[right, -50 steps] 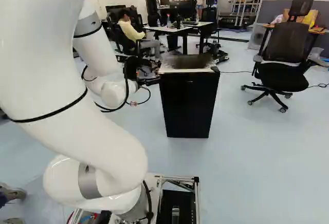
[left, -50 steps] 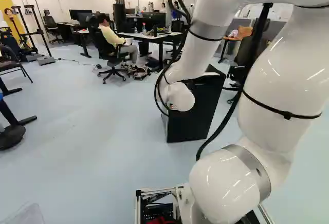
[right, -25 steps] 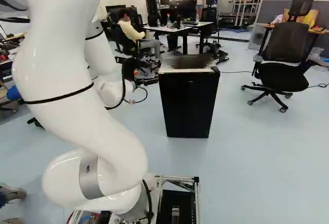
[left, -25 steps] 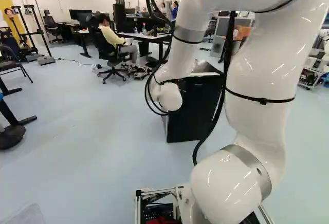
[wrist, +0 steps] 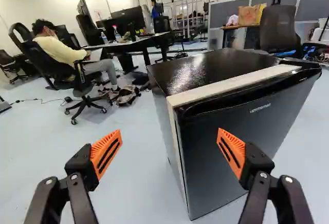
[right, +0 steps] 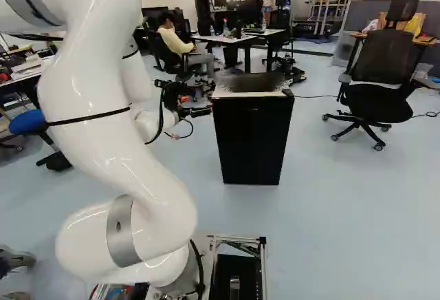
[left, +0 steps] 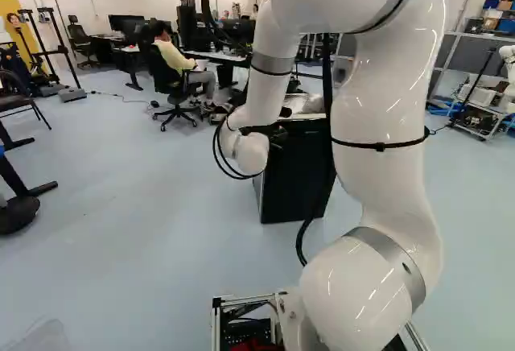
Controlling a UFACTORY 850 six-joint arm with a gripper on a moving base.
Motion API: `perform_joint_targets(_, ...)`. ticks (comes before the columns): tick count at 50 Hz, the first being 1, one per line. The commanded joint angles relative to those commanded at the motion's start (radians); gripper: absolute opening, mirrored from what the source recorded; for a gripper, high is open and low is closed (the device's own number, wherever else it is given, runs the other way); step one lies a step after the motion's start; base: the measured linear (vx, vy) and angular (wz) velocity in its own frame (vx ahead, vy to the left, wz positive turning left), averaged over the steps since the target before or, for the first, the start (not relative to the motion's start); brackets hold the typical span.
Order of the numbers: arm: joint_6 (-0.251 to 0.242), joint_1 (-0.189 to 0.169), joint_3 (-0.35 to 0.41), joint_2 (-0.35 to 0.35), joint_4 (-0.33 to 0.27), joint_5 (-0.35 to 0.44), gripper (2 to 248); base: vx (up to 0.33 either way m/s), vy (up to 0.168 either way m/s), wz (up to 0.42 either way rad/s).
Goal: Grab a drink from the fridge
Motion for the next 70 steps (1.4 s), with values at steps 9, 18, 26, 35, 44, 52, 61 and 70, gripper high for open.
perform_joint_targets(9,0.0,0.02,-0.041,-0.052,0.068,0.024,247,0.0,0.0,0.0)
perform_joint_targets(18,0.0,0.04,-0.083,-0.105,0.136,0.048,247,0.0,0.0,0.0)
perform_joint_targets(26,0.0,0.058,-0.12,-0.151,0.196,0.07,247,0.0,0.0,0.0)
perform_joint_targets(35,0.0,0.077,-0.164,-0.202,0.264,0.094,247,0.0,0.0,0.0)
perform_joint_targets(44,0.0,0.093,-0.208,-0.252,0.332,0.118,247,0.0,0.0,0.0)
perform_joint_targets(52,0.0,0.099,-0.248,-0.297,0.392,0.139,247,0.0,0.0,0.0)
perform_joint_targets(61,0.0,0.103,-0.293,-0.34,0.46,0.163,247,0.0,0.0,0.0)
perform_joint_targets(70,0.0,0.105,-0.332,-0.362,0.503,0.174,247,0.0,0.0,0.0)
